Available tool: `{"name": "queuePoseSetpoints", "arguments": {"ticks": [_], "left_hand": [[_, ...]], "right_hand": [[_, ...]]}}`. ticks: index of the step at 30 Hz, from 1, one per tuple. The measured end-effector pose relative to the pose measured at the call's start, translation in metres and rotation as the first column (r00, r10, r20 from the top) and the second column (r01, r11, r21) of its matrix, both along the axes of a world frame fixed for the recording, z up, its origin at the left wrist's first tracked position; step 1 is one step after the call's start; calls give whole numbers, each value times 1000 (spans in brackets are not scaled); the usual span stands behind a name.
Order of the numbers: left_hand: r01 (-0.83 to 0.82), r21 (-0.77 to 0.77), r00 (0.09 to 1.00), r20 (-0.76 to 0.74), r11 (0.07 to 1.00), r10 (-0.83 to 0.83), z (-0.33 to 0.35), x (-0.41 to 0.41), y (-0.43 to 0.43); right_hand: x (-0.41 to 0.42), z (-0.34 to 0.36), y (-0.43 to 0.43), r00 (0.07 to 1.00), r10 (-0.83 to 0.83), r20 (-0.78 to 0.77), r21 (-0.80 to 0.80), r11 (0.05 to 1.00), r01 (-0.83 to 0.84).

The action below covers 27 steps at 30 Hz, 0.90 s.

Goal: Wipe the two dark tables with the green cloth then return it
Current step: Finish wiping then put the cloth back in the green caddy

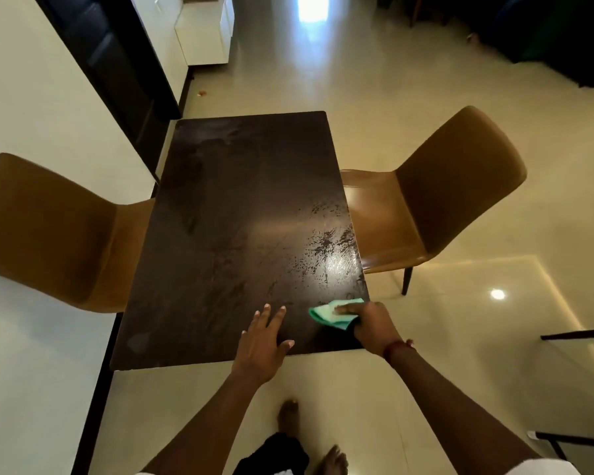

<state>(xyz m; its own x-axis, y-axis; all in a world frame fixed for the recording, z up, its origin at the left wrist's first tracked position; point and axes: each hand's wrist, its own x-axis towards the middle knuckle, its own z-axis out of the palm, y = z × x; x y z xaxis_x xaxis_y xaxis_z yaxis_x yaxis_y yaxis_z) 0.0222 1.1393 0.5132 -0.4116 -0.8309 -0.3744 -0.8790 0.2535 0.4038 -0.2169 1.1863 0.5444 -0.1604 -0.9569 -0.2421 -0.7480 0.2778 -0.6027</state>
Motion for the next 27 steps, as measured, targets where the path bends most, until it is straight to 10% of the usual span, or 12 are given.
{"name": "queuePoseSetpoints", "arguments": {"ticks": [10, 18, 27], "left_hand": [[60, 231, 858, -510, 971, 68, 72, -125, -43], [219, 282, 784, -621, 934, 4, 80, -208, -44], [126, 526, 701, -647, 841, 300, 93, -335, -55]], "right_hand": [[-36, 53, -36, 712, -517, 474, -37, 797, 603], [-86, 72, -20, 452, -490, 745, 59, 724, 687], [-214, 82, -15, 299, -379, 876, 111, 762, 639]]}}
